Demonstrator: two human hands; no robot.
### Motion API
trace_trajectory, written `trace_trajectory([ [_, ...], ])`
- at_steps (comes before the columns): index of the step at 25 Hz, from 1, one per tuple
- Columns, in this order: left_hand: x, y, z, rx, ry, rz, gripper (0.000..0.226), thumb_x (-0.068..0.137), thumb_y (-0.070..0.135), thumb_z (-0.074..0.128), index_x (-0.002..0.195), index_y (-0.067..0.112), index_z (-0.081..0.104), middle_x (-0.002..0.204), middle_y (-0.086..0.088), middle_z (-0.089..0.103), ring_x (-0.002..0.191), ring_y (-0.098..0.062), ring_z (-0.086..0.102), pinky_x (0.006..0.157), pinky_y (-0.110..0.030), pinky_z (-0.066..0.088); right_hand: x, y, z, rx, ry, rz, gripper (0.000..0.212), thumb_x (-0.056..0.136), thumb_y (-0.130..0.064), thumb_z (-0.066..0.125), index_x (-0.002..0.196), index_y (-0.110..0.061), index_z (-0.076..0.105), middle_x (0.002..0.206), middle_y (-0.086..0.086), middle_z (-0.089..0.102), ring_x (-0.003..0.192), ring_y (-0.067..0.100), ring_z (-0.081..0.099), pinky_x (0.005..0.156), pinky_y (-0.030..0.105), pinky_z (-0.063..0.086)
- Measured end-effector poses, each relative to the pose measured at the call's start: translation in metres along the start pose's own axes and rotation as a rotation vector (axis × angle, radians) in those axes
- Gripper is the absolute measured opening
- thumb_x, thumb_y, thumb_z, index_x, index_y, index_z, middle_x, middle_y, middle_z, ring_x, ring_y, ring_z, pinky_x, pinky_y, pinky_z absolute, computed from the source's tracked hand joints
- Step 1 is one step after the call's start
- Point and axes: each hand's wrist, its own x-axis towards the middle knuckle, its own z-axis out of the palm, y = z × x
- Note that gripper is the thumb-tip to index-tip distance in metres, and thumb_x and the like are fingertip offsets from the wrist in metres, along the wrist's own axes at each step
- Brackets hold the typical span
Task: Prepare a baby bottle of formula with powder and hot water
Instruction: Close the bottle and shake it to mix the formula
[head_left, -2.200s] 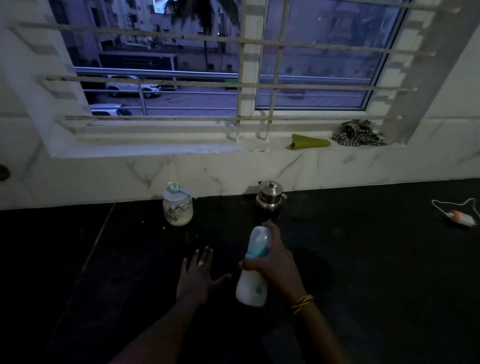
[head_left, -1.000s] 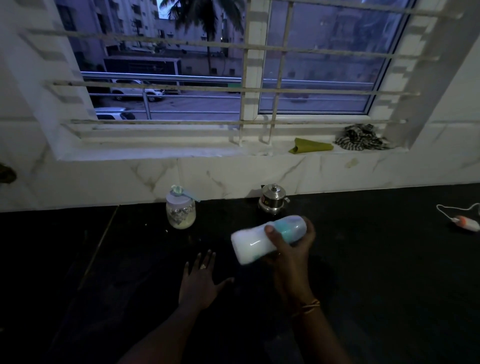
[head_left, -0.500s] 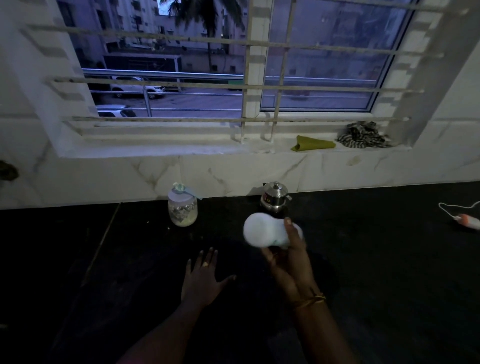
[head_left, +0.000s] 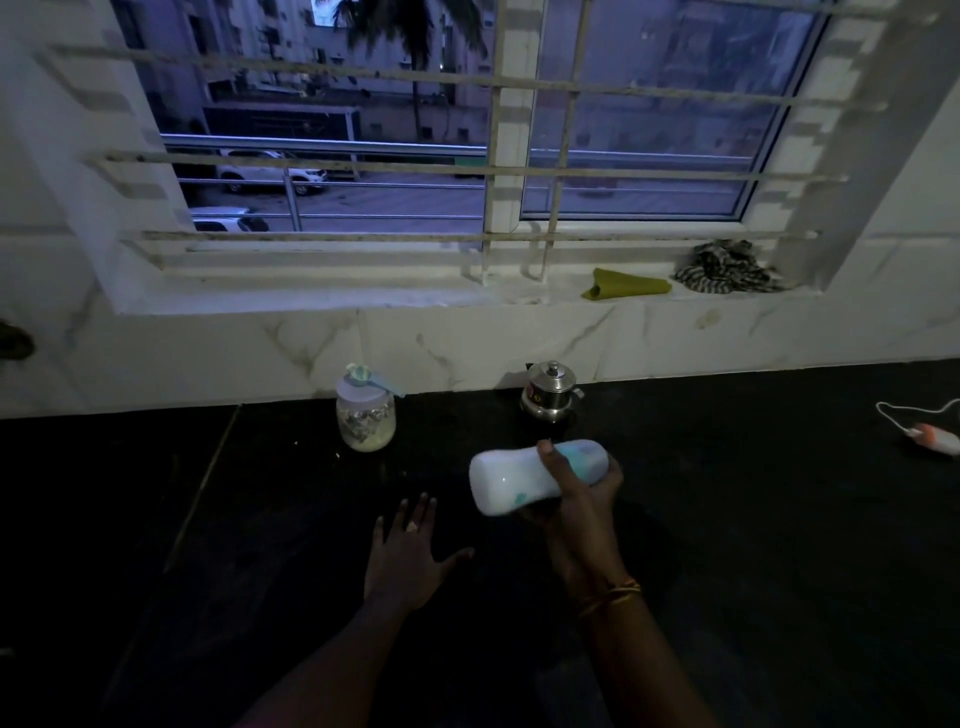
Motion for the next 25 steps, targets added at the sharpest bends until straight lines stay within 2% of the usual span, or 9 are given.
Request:
trace_trajectory([
  [2, 0.002, -0.001, 0.001, -0.010, 0.010, 0.003, 0.124, 0.048, 0.091, -0.011, 0.149, 0.021, 0.003, 0.159, 0.005, 0.002, 0.146, -0.017, -0.001, 0.117, -0.045, 0.001, -0.001, 0.004, 0.000, -0.016, -0.045, 0.068, 0.065, 0.076, -0.010, 0.069, 0.121, -0.036, 0.031, 0.114, 0.008, 0.051, 0.101, 0.029, 0.058, 0.074, 0.047, 0.055],
  [4, 0.003, -0.002, 0.000, 0.028, -0.027, 0.022, 0.120, 0.053, 0.092, -0.007, 0.149, 0.022, -0.001, 0.159, 0.004, -0.002, 0.146, -0.017, -0.004, 0.117, -0.045, -0.001, -0.003, 0.003, -0.003, -0.248, -0.130, 0.044, 0.070, 0.072, -0.005, 0.072, 0.123, -0.033, 0.033, 0.116, 0.006, 0.050, 0.099, 0.025, 0.058, 0.075, 0.042, 0.055],
  [6, 0.004, -0.003, 0.000, 0.029, -0.042, 0.019, 0.127, 0.045, 0.092, -0.017, 0.149, 0.021, -0.003, 0.159, 0.004, -0.004, 0.146, -0.017, -0.006, 0.117, -0.045, -0.001, -0.001, 0.001, -0.008, -0.383, -0.131, -0.011, 0.072, 0.069, 0.000, 0.073, 0.122, -0.032, 0.034, 0.114, 0.003, 0.049, 0.097, 0.021, 0.057, 0.072, 0.037, 0.054],
  [8, 0.004, -0.001, -0.001, 0.019, -0.014, 0.000, 0.131, 0.042, 0.091, -0.021, 0.149, 0.020, 0.002, 0.159, 0.005, 0.001, 0.146, -0.016, -0.002, 0.117, -0.045, 0.001, 0.001, -0.004, -0.014, -0.277, -0.017, -0.082, 0.071, 0.071, 0.000, 0.071, 0.121, -0.032, 0.033, 0.113, 0.002, 0.049, 0.097, 0.023, 0.058, 0.070, 0.038, 0.054],
  [10, 0.002, 0.001, -0.001, 0.013, -0.004, -0.008, 0.109, 0.065, 0.089, 0.005, 0.149, 0.021, 0.004, 0.159, 0.006, 0.003, 0.146, -0.016, -0.001, 0.118, -0.045, 0.002, 0.004, -0.006, -0.014, -0.007, 0.111, -0.067, 0.065, 0.075, -0.003, 0.069, 0.119, -0.033, 0.032, 0.113, 0.005, 0.050, 0.098, 0.025, 0.058, 0.073, 0.045, 0.055],
  [12, 0.001, 0.001, -0.001, 0.006, -0.015, -0.016, 0.098, 0.074, 0.082, 0.020, 0.149, 0.021, 0.004, 0.159, 0.006, 0.004, 0.146, -0.016, 0.000, 0.118, -0.044, 0.001, 0.001, -0.001, -0.015, 0.094, 0.114, -0.022, 0.060, 0.077, -0.005, 0.067, 0.117, -0.032, 0.031, 0.110, 0.006, 0.051, 0.098, 0.026, 0.058, 0.077, 0.049, 0.054],
  [16, -0.001, 0.000, 0.000, 0.010, 0.013, 0.003, 0.113, 0.055, 0.083, 0.000, 0.149, 0.022, 0.006, 0.159, 0.007, 0.004, 0.146, -0.015, 0.001, 0.118, -0.044, 0.002, -0.009, 0.005, -0.028, -0.184, -0.064, 0.043, 0.076, 0.065, -0.009, 0.073, 0.124, -0.035, 0.033, 0.115, 0.007, 0.051, 0.101, 0.028, 0.058, 0.082, 0.049, 0.054],
  [21, 0.002, 0.001, 0.001, -0.004, 0.004, -0.016, 0.097, 0.075, 0.081, 0.024, 0.149, 0.022, 0.005, 0.159, 0.006, 0.004, 0.146, -0.015, 0.000, 0.118, -0.044, 0.002, 0.000, -0.001, -0.030, -0.030, 0.085, -0.009, 0.070, 0.077, -0.004, 0.067, 0.123, -0.037, 0.028, 0.108, 0.003, 0.050, 0.095, 0.024, 0.058, 0.077, 0.047, 0.054],
  [25, 0.000, 0.000, 0.002, 0.004, 0.007, -0.003, 0.111, 0.057, 0.084, 0.002, 0.149, 0.022, 0.005, 0.159, 0.007, 0.002, 0.146, -0.015, -0.002, 0.118, -0.044, 0.001, -0.005, -0.003, -0.029, -0.219, -0.087, -0.016, 0.070, 0.074, -0.004, 0.069, 0.124, -0.036, 0.031, 0.113, 0.003, 0.049, 0.100, 0.026, 0.058, 0.082, 0.048, 0.054],
])
